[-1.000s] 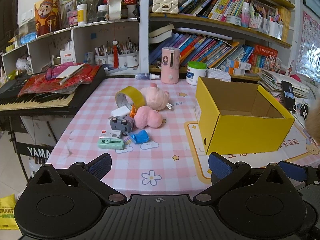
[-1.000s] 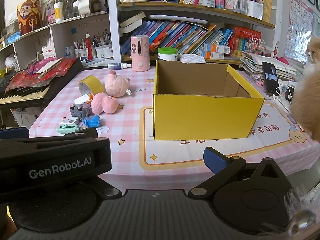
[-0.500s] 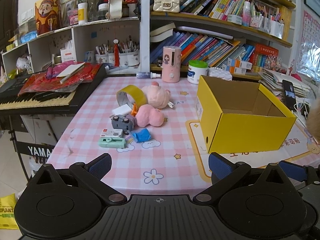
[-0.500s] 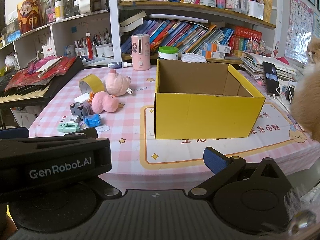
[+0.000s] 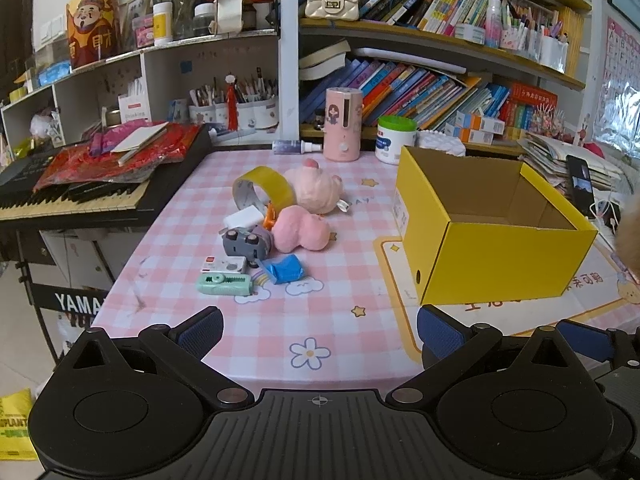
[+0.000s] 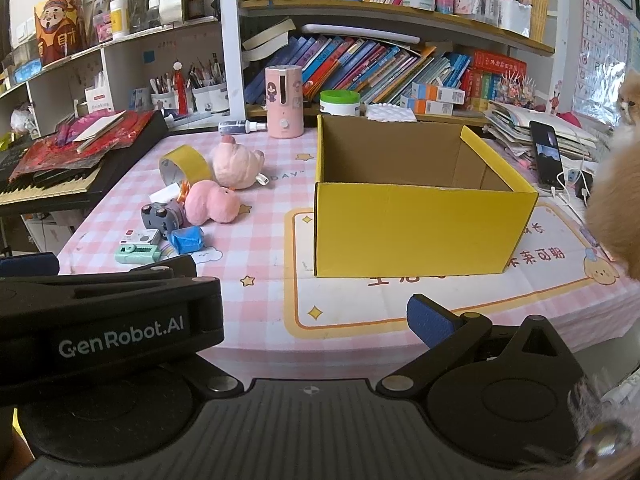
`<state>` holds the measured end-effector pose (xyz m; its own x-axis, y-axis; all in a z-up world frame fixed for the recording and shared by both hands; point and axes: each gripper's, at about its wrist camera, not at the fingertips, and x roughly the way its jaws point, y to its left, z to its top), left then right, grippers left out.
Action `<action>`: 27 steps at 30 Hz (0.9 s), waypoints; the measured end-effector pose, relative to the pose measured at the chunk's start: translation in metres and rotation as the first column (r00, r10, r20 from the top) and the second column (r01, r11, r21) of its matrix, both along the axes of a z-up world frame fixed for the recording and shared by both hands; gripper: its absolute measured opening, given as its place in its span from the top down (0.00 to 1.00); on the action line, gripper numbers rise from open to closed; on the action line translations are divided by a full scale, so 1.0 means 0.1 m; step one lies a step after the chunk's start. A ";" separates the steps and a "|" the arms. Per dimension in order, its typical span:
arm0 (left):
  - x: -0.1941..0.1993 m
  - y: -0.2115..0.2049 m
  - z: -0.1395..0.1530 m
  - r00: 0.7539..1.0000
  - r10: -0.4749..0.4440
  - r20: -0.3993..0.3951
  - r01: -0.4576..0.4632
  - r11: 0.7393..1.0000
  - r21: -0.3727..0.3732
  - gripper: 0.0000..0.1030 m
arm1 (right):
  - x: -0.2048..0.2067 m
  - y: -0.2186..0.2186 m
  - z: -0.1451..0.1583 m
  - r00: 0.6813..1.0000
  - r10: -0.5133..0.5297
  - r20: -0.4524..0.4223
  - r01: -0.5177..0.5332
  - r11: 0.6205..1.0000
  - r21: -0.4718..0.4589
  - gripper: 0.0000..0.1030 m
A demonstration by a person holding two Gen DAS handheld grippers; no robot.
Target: Organize objects
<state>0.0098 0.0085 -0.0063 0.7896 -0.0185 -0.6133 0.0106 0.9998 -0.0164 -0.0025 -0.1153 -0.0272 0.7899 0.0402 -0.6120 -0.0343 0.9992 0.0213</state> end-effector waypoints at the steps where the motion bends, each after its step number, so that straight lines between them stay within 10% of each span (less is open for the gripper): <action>1: 0.00 0.00 0.00 1.000 0.000 -0.001 0.000 1.000 0.001 0.00 | 0.01 0.00 0.00 1.000 0.000 -0.002 0.000 1.000 0.001 0.00; 27: 0.00 -0.05 0.01 1.000 -0.001 0.009 0.001 1.000 0.002 0.00 | 0.00 -0.03 0.02 1.000 0.003 0.010 -0.003 1.000 -0.010 0.00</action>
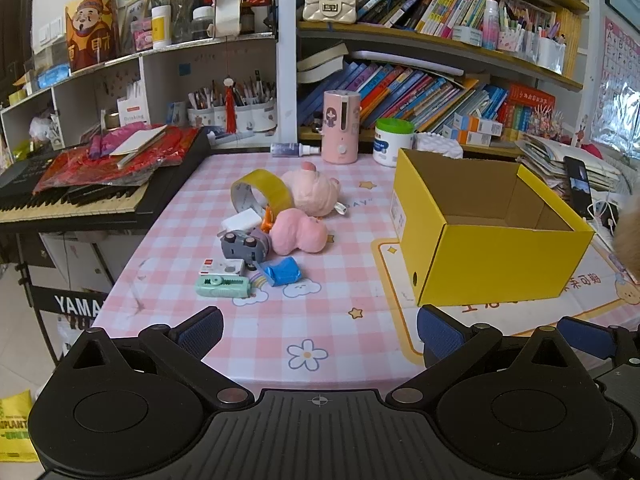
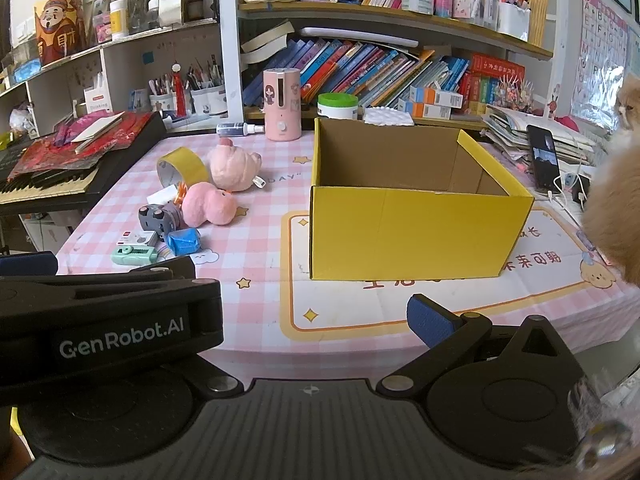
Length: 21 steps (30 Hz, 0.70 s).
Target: Organize objects
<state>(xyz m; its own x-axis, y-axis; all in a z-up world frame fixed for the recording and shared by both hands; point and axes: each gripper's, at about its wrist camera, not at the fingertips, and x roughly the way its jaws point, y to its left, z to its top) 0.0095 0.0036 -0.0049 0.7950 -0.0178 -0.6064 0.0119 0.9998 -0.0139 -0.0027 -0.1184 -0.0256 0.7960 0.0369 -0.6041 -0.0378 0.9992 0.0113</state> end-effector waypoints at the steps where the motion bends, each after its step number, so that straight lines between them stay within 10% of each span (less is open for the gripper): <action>1: -0.01 0.00 0.00 1.000 -0.001 0.002 0.001 1.000 0.000 0.00 | 0.00 0.00 0.00 1.000 0.000 0.000 0.000 1.000 0.000 0.00; 21: 0.03 0.13 0.03 1.000 -0.003 0.021 0.003 1.000 -0.013 0.00 | 0.02 0.10 0.04 1.000 0.008 0.019 -0.008 1.000 -0.009 0.00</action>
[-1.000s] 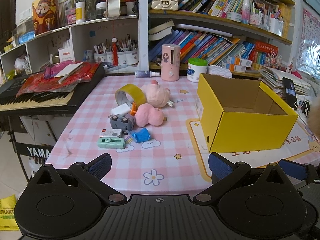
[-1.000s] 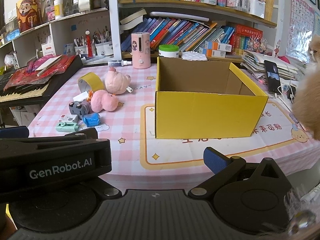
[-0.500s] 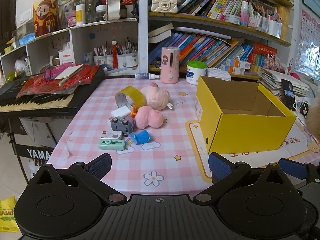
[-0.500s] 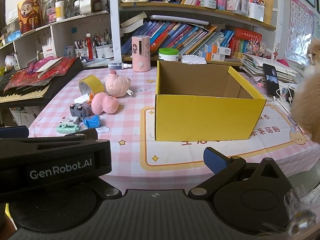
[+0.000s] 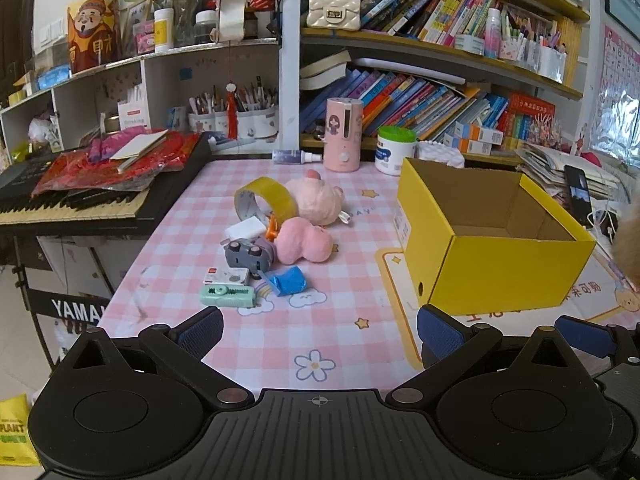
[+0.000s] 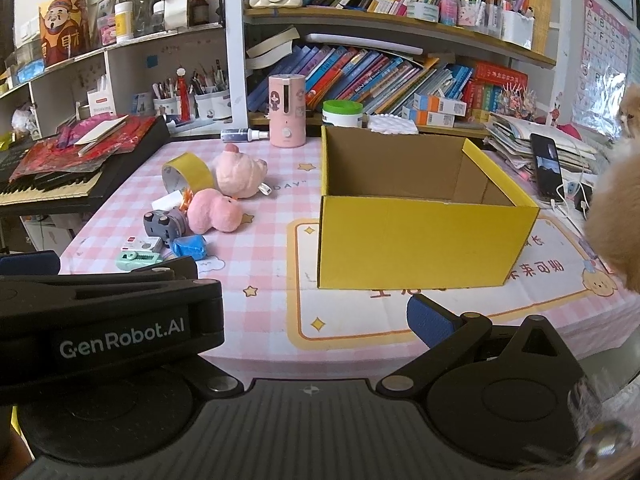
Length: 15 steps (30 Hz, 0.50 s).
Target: Organize objects
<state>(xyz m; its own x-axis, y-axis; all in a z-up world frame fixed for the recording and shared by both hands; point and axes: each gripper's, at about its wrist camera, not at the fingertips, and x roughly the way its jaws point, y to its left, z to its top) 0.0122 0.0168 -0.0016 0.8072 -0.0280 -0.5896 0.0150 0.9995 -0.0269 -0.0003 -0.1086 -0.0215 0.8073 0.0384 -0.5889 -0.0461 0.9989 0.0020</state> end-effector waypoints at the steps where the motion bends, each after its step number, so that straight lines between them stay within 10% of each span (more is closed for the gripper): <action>1: 0.01 0.02 0.00 1.000 0.001 0.002 -0.001 1.000 -0.002 0.00 | 0.01 0.02 0.00 1.000 0.002 0.003 -0.002 1.000 -0.001 0.00; 15: 0.07 0.37 -0.04 0.999 0.047 0.006 -0.046 0.998 -0.042 0.00 | 0.10 0.34 0.04 0.996 0.081 0.029 -0.080 0.996 -0.033 0.01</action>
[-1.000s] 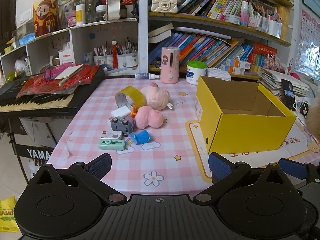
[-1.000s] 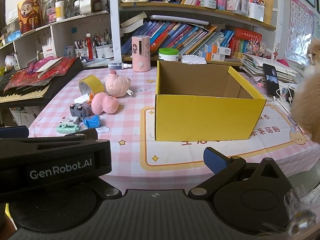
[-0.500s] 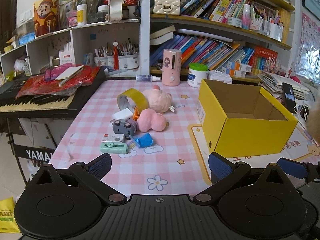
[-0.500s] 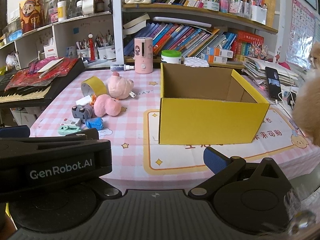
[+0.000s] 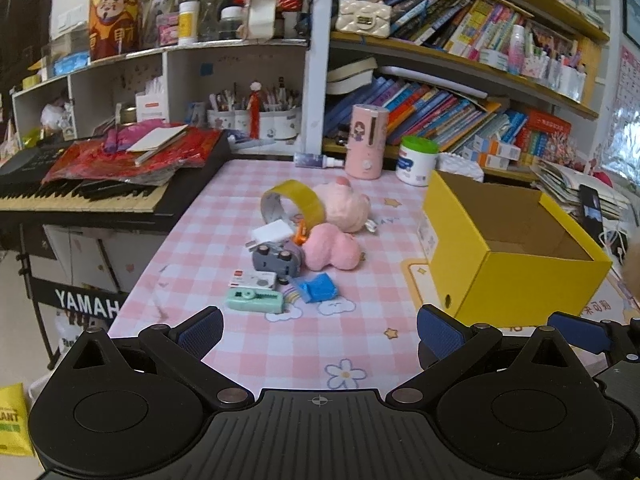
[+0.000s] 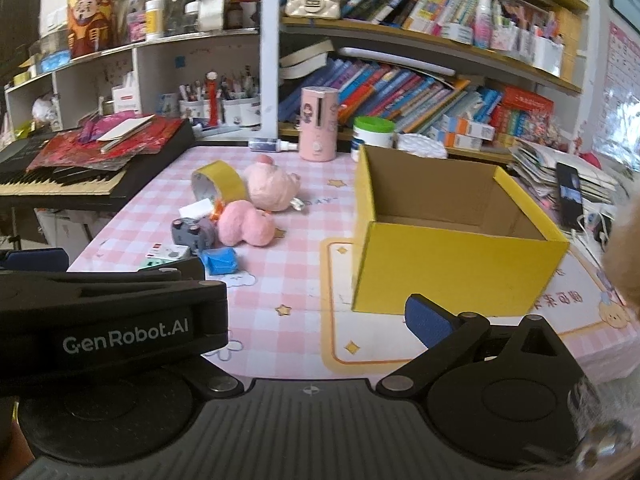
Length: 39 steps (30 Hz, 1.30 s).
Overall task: Organize objects
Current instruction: 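Grasp the blue cup with the right tool while the left tool approaches the green dispenser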
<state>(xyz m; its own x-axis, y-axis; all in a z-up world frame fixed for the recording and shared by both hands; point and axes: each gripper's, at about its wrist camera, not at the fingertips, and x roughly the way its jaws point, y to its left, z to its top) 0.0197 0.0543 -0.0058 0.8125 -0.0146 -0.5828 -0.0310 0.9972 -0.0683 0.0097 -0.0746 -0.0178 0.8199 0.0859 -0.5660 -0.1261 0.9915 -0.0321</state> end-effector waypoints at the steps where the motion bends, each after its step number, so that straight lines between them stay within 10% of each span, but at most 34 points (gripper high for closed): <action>1: 0.00 0.03 -0.01 1.000 0.006 -0.002 -0.006 1.000 -0.001 0.00 | 0.02 0.02 -0.01 1.000 0.008 -0.004 -0.008 1.000 -0.001 0.01; 19: 0.49 0.52 -0.24 0.978 0.193 -0.075 -0.194 0.981 0.001 0.00 | 0.68 0.55 -0.22 0.977 0.207 -0.057 -0.209 0.978 -0.016 0.03; 39: 1.07 0.82 -0.48 0.923 0.350 -0.157 -0.350 0.936 0.032 0.00 | 1.84 0.89 -0.85 0.925 0.315 -0.212 -0.316 0.948 0.029 0.36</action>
<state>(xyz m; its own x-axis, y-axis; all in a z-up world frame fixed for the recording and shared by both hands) 0.1268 0.1366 -0.0541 0.6634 0.2565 -0.7029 -0.3882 0.9211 -0.0303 0.1938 0.0141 -0.1028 0.6125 0.3168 -0.7242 -0.4366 0.8993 0.0241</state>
